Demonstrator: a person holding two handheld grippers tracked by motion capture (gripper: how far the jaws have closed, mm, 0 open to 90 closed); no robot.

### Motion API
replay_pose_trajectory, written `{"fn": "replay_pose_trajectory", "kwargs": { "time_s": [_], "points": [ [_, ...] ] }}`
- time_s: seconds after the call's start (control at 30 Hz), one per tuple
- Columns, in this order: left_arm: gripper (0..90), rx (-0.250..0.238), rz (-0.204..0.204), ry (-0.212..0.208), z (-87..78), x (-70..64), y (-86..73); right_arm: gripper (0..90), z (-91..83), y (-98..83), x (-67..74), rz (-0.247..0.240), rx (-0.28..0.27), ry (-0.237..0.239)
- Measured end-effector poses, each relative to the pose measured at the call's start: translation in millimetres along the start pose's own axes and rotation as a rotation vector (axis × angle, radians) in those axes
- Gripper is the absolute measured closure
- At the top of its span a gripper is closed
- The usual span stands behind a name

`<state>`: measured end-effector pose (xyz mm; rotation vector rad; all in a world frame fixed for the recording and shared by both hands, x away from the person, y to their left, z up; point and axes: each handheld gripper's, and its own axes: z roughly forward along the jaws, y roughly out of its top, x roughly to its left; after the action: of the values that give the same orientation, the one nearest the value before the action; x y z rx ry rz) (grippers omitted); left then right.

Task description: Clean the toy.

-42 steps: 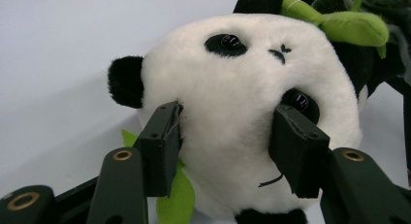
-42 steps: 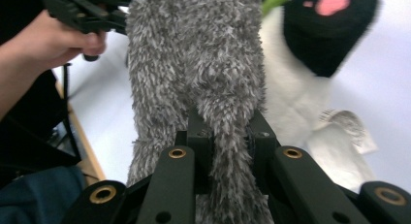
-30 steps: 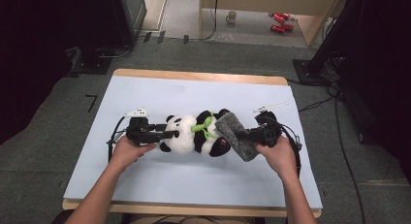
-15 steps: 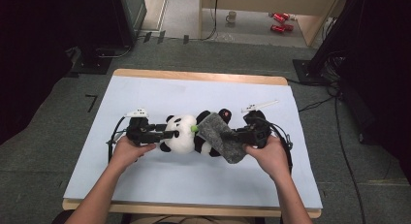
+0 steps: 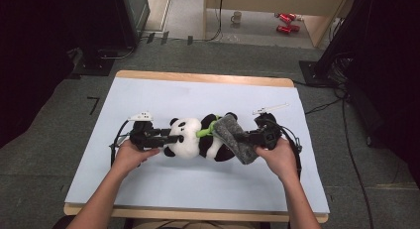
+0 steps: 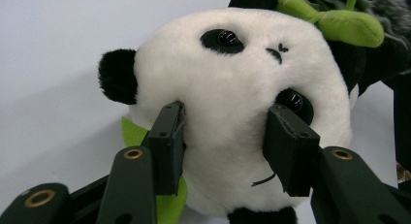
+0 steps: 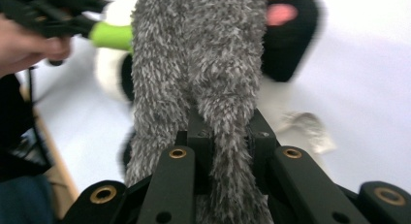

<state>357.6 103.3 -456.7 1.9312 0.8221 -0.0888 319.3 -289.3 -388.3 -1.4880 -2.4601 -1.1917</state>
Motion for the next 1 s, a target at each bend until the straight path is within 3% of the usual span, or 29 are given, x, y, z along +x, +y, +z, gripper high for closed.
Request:
{"fn": "replay_pose_trajectory", "kwargs": {
  "time_s": [0.13, 0.3, 0.37, 0.57, 0.73, 0.87, 1.0],
  "points": [
    [58.6, 0.012, 0.019, 0.005, 0.0, -8.1, -0.2, 78.1, -11.2, 7.5, -0.3, 0.007, -0.037, -0.008],
    [59.1, 0.016, 0.084, 0.011, 3.6, -22.2, -3.2, 78.1, -17.0, 26.8, 20.3, -0.042, -0.093, 0.036],
    [58.1, 0.008, 0.076, 0.022, 4.5, -24.7, -4.1, 78.1, -13.7, 32.6, 29.1, -0.058, -0.096, 0.05],
    [56.0, -0.023, 0.083, 0.048, 3.8, -25.2, -7.0, 78.1, 9.4, 52.8, 60.6, -0.109, -0.086, 0.101],
    [55.2, -0.04, 0.075, 0.043, 3.6, -22.7, -8.7, 78.1, 31.0, 60.4, 87.5, -0.147, -0.06, 0.123],
    [53.6, -0.051, 0.071, 0.042, 3.1, -21.8, -9.3, 78.0, 54.1, 58.6, 96.7, -0.148, -0.017, 0.1],
    [50.4, -0.054, 0.079, 0.046, 1.5, -20.4, -9.8, 77.9, 73.5, 54.3, 88.0, -0.149, 0.023, 0.028]
  ]
}}
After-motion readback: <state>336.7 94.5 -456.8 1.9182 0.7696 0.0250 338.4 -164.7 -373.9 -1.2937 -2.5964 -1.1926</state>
